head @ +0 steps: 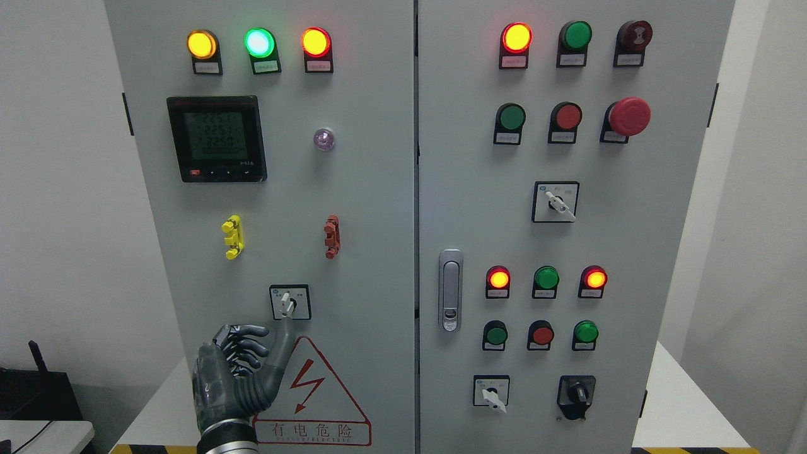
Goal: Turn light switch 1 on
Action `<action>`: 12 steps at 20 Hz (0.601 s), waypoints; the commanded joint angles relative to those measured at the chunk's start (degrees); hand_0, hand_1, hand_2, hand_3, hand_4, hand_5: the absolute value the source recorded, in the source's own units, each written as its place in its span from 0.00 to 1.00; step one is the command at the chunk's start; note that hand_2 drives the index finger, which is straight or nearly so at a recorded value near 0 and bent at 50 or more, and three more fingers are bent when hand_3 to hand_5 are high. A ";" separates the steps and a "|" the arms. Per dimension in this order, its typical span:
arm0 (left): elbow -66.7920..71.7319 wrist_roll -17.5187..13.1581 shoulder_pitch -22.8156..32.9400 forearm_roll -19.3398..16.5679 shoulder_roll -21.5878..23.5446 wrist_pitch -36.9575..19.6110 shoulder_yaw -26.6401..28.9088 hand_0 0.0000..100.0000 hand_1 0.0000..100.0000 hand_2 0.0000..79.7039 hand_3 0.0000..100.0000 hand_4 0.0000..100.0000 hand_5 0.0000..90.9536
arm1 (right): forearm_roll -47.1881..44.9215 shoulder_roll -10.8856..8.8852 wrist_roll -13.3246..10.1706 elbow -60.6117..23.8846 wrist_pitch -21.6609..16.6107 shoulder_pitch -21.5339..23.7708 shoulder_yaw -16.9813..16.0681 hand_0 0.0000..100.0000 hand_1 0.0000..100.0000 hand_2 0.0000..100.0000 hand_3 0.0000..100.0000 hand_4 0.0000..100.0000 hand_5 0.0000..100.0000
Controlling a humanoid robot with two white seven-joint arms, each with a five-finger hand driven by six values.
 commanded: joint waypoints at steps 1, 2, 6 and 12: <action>0.49 0.17 -0.55 0.28 -0.15 0.11 -0.69 0.04 0.50 0.66 0.81 0.84 0.88 | -1.49 0.00 0.05 0.00 0.03 0.00 1.14 0.12 0.39 0.00 0.00 0.00 0.00; 0.49 0.17 -0.82 0.28 -0.15 0.11 -0.69 0.04 0.50 0.66 0.81 0.84 0.88 | -1.49 0.00 0.05 0.00 0.03 0.00 1.14 0.12 0.39 0.00 0.00 0.00 0.00; 0.49 0.17 -1.17 0.55 -0.15 0.90 -0.69 0.04 0.50 0.66 0.81 0.84 0.88 | -1.49 0.00 0.05 0.00 0.03 0.00 1.14 0.12 0.39 0.00 0.00 0.00 0.00; 0.58 0.17 -1.35 0.55 -0.15 1.08 -0.69 0.05 0.50 0.67 0.81 0.84 0.88 | -1.49 0.00 0.05 0.00 0.03 0.00 1.14 0.12 0.39 0.00 0.00 0.00 0.00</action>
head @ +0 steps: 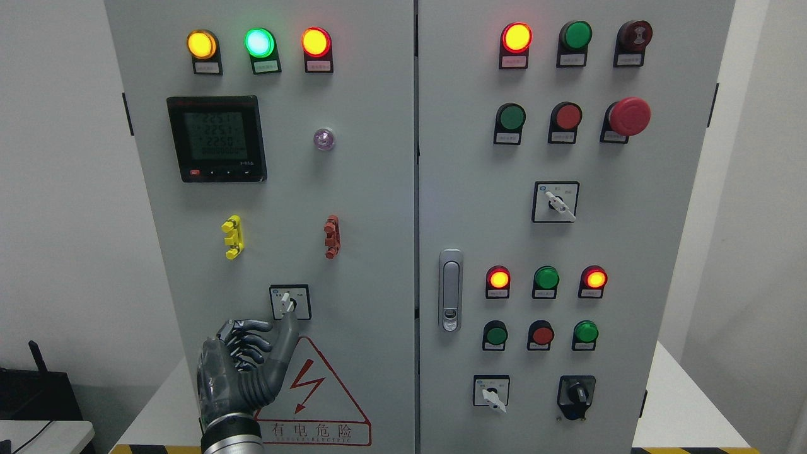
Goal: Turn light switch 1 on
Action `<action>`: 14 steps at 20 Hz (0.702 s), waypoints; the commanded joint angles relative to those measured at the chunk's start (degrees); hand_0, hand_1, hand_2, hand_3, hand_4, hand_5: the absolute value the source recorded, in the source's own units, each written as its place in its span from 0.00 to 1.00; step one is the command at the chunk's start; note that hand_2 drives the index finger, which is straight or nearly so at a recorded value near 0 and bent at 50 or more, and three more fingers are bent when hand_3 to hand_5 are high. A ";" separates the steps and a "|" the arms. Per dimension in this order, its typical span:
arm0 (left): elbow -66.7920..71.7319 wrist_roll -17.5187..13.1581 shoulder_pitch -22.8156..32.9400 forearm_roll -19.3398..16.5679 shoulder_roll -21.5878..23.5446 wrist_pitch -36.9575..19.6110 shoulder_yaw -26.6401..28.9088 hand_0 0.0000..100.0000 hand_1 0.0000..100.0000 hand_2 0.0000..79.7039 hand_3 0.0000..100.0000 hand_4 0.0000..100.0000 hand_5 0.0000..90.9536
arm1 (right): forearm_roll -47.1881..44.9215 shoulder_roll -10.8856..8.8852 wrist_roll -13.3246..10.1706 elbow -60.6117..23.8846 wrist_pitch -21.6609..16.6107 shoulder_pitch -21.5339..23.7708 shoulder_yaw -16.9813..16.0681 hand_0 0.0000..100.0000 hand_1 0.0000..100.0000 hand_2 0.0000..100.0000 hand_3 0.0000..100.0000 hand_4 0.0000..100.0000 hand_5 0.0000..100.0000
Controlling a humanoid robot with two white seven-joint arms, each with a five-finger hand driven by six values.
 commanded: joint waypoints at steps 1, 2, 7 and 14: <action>0.22 0.01 -0.31 0.09 -0.05 0.44 -0.23 0.05 0.50 0.67 0.81 0.84 0.88 | -1.49 0.00 0.05 0.00 0.03 0.00 1.14 0.12 0.39 0.00 0.00 0.00 0.00; 0.22 0.01 -0.31 0.09 -0.05 0.70 -0.23 0.05 0.50 0.67 0.81 0.84 0.88 | -1.49 0.00 0.05 0.00 0.03 0.00 1.14 0.12 0.39 0.00 0.00 0.00 0.00; 0.66 0.10 -1.45 0.88 -0.14 0.88 -0.23 0.05 0.50 0.67 0.81 0.84 0.88 | -1.49 0.00 0.05 0.00 0.03 0.00 1.14 0.12 0.39 0.00 0.00 0.00 0.00; 0.84 0.10 -1.80 0.97 -0.23 1.49 -0.23 0.05 0.49 0.67 0.81 0.84 0.88 | -1.49 0.00 0.05 0.00 0.03 0.00 1.14 0.12 0.39 0.00 0.00 0.00 0.00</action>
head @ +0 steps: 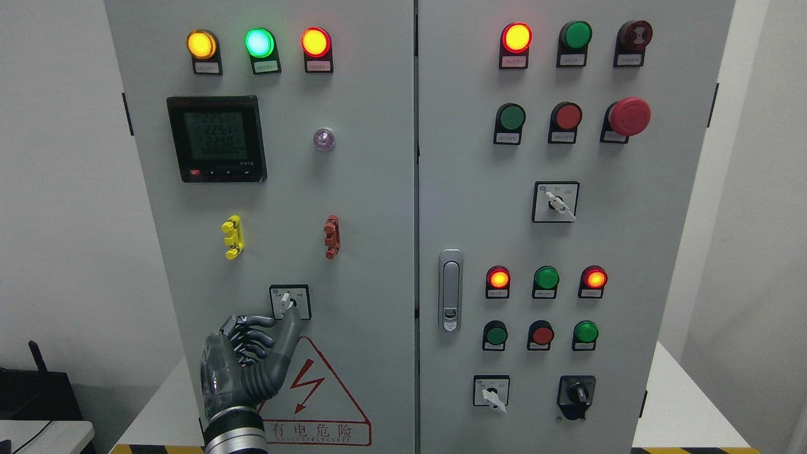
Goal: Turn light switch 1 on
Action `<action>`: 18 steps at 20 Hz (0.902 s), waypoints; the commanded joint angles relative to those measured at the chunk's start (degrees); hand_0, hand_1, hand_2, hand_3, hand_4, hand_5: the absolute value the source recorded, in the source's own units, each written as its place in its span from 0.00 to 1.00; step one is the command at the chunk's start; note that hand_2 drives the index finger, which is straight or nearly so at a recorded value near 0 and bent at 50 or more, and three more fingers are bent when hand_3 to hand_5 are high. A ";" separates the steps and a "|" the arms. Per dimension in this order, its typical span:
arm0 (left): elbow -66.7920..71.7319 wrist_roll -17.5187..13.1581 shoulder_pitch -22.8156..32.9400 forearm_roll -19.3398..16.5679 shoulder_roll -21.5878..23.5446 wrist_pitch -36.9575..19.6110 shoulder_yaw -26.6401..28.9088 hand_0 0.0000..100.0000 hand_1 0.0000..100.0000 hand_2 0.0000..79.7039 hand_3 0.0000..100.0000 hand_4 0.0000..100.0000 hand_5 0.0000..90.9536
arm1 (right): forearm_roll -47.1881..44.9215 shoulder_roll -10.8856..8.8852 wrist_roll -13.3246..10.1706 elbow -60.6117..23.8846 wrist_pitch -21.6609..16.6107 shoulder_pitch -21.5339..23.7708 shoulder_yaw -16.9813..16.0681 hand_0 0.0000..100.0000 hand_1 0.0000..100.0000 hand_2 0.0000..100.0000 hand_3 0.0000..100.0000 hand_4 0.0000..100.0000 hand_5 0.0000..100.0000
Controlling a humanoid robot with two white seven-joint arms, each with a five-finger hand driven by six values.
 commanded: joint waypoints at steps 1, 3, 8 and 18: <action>0.36 0.01 -0.48 0.22 -0.11 0.12 -0.07 0.06 0.49 0.67 0.81 0.84 0.88 | -1.50 0.00 0.05 0.00 0.03 0.00 1.06 0.12 0.39 0.00 0.00 0.00 0.00; 0.36 0.01 -0.48 0.22 -0.11 0.12 -0.07 0.06 0.49 0.67 0.82 0.84 0.88 | -1.50 0.00 0.05 0.00 0.03 0.00 1.14 0.12 0.39 0.00 0.00 0.00 0.00; 0.36 0.01 -1.01 0.22 -0.11 0.90 -0.07 0.09 0.48 0.68 0.82 0.84 0.88 | -1.50 0.00 0.05 0.00 0.03 0.00 1.14 0.12 0.39 0.00 0.00 0.00 0.00; 0.80 0.01 -1.80 1.10 -0.11 1.52 -0.07 0.09 0.47 0.69 0.83 0.84 0.88 | -1.50 0.00 0.05 0.00 0.03 0.00 1.14 0.12 0.39 0.00 0.00 0.00 0.00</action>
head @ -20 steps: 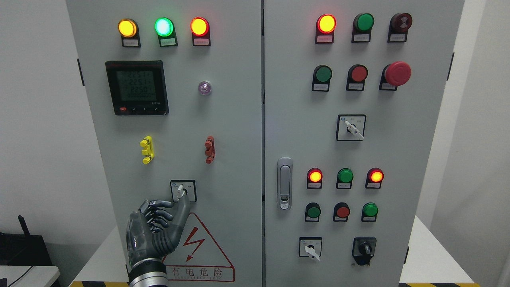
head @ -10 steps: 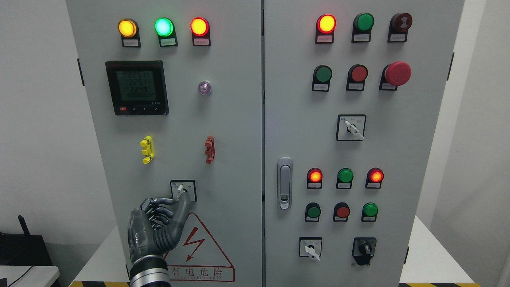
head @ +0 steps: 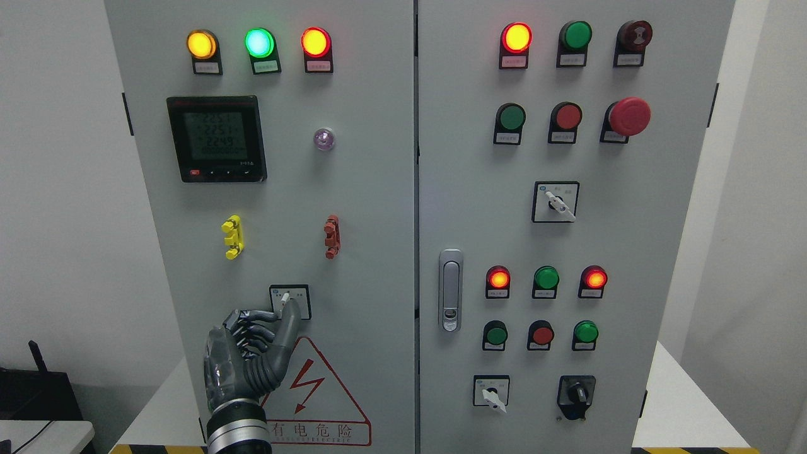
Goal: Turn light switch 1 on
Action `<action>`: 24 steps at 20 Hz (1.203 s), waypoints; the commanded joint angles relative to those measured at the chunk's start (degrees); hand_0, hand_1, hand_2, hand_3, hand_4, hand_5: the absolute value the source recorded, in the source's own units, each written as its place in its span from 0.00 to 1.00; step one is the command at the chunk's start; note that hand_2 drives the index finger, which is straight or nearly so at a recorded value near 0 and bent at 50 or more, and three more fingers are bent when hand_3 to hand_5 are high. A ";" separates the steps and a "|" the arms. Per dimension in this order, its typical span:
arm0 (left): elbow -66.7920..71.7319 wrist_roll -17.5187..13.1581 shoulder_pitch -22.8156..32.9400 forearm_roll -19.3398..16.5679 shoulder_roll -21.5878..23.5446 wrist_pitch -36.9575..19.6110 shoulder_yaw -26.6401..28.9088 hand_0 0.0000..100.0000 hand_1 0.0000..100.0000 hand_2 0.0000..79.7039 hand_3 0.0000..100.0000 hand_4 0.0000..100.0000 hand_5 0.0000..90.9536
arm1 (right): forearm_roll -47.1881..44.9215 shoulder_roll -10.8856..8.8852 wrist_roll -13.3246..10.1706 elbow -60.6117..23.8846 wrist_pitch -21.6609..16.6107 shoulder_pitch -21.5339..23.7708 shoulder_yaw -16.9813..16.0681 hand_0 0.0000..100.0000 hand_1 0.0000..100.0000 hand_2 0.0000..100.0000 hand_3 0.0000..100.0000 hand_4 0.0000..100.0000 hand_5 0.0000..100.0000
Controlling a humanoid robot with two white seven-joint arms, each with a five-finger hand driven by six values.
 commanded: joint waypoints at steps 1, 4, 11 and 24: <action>0.31 -0.12 -0.35 0.26 -0.02 0.14 -0.01 0.09 0.47 0.69 0.83 0.84 0.88 | -1.49 0.00 0.05 0.00 0.03 0.00 1.14 0.12 0.39 0.00 0.00 0.00 0.00; 0.40 -0.12 -0.35 0.61 -0.02 0.14 -0.10 0.09 0.47 0.69 0.83 0.85 0.89 | -1.49 0.00 0.05 0.00 0.03 0.00 1.14 0.12 0.39 0.00 0.00 0.00 0.00; 0.40 -0.12 -0.35 0.70 -0.02 0.14 -0.45 0.10 0.46 0.70 0.83 0.85 0.89 | -1.49 0.00 0.05 0.00 0.03 0.00 1.05 0.12 0.39 0.00 0.00 0.00 0.00; 0.40 -0.03 -0.79 0.62 -0.02 0.84 -0.45 0.14 0.42 0.71 0.84 0.85 0.89 | -1.49 0.00 0.05 0.00 0.03 0.00 1.14 0.12 0.39 0.00 0.00 0.00 0.00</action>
